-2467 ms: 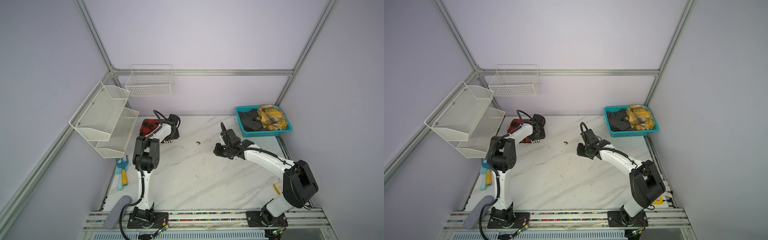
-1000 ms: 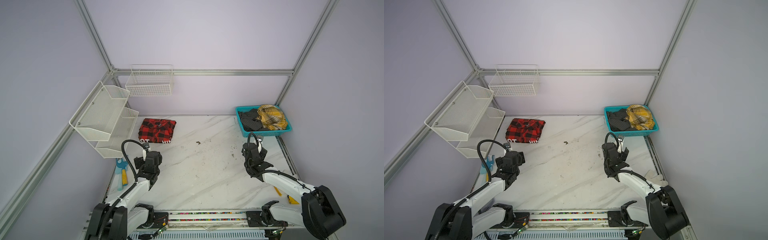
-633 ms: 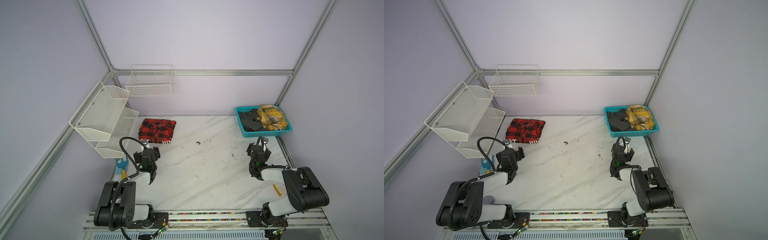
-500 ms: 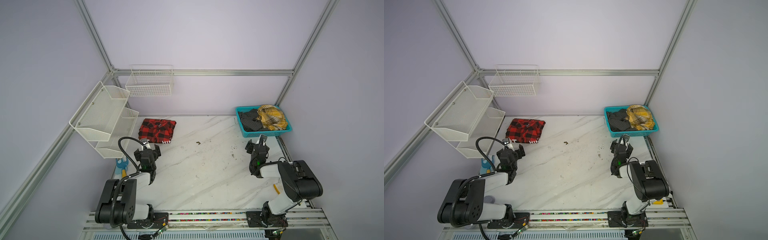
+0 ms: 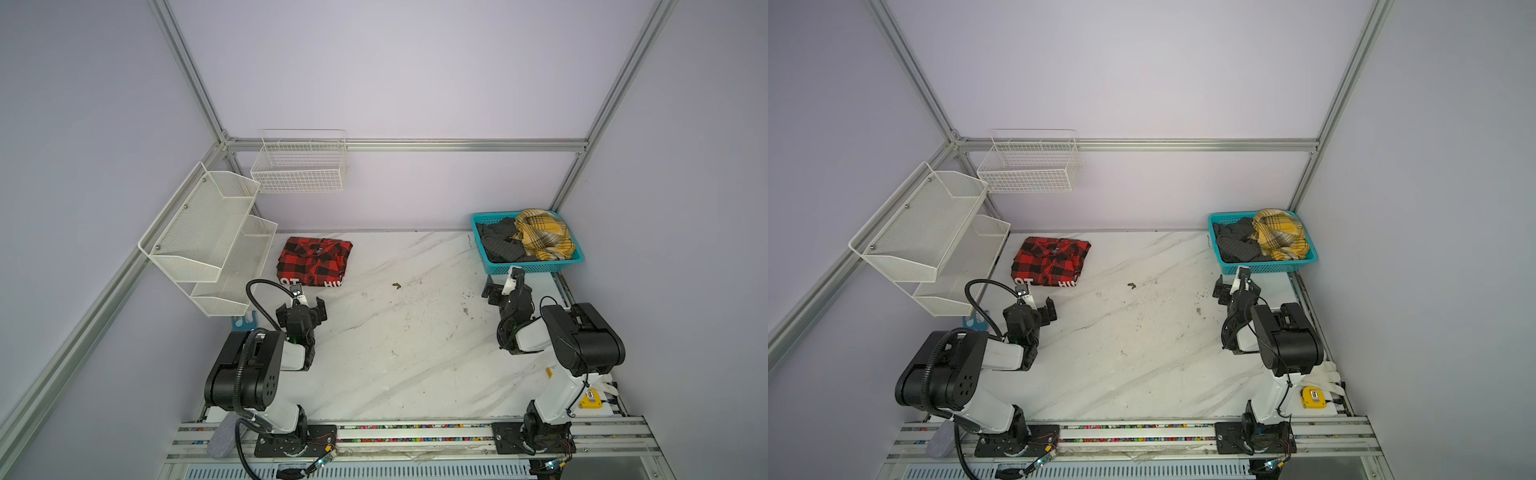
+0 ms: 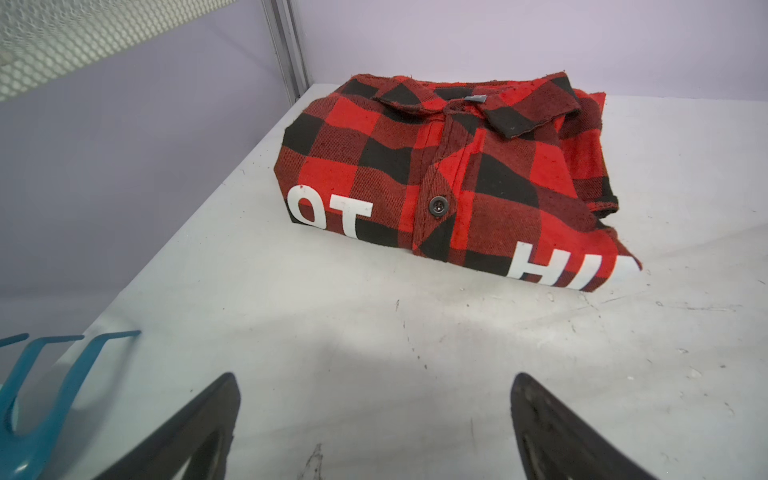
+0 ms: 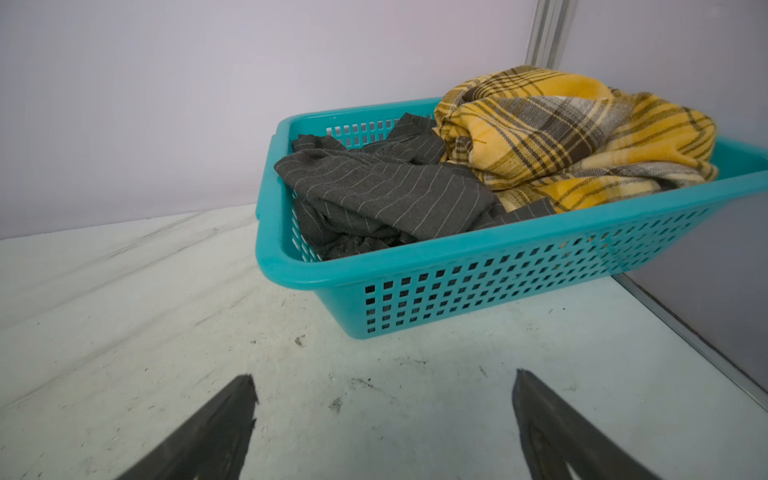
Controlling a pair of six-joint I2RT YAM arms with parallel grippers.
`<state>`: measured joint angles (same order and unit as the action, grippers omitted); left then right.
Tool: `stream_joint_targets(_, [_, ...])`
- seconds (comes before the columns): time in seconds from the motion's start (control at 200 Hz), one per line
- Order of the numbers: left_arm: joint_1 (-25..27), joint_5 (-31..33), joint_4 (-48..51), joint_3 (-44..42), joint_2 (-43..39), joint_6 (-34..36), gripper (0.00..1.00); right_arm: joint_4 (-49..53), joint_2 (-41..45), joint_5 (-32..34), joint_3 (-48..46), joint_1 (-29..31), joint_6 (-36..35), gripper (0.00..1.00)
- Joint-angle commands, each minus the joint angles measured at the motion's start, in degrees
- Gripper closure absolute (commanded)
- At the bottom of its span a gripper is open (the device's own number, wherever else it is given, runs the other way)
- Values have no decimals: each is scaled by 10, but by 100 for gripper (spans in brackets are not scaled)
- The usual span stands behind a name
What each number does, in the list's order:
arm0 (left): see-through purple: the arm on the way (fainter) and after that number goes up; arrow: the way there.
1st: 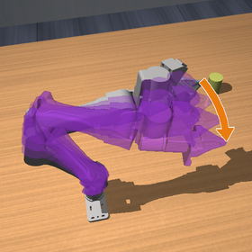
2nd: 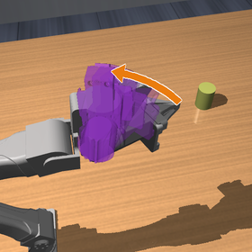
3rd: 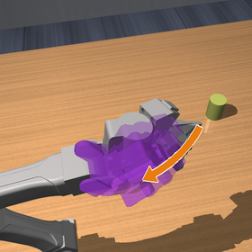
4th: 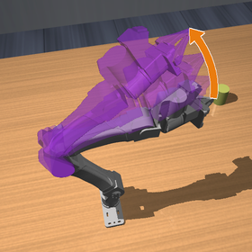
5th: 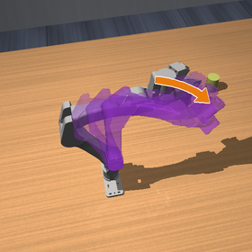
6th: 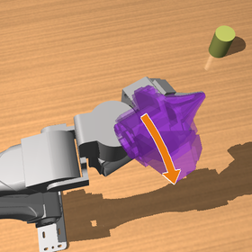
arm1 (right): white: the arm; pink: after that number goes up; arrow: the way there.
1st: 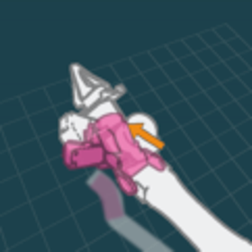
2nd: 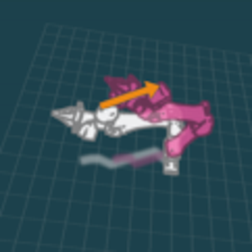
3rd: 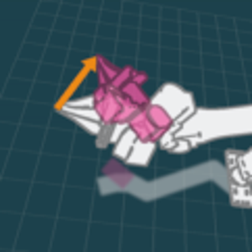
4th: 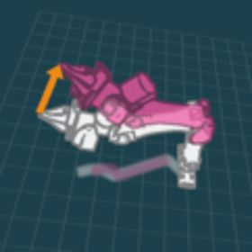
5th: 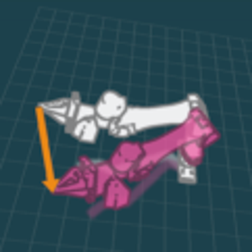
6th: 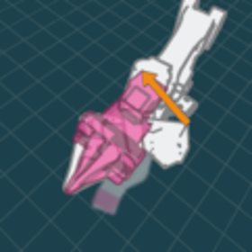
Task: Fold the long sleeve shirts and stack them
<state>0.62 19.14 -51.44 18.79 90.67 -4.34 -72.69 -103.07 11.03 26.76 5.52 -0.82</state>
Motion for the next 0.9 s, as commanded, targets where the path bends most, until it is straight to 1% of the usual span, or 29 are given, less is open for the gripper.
stream_joint_targets(0.0, [-1,-8,-39,22,-8,19,0,-36,12,-5,-2,-3,-17,3])
stream_joint_targets(0.675, [-1,-7,-39,23,-7,19,0,-36,9,-7,0,-3,-17,3])
stream_joint_targets(0.815, [0,-7,-37,25,-7,19,0,-11,4,-19,14,-4,-3,3])
stream_joint_targets(0.895, [0,-8,-36,25,-7,19,0,-15,5,-18,12,-4,-7,3])
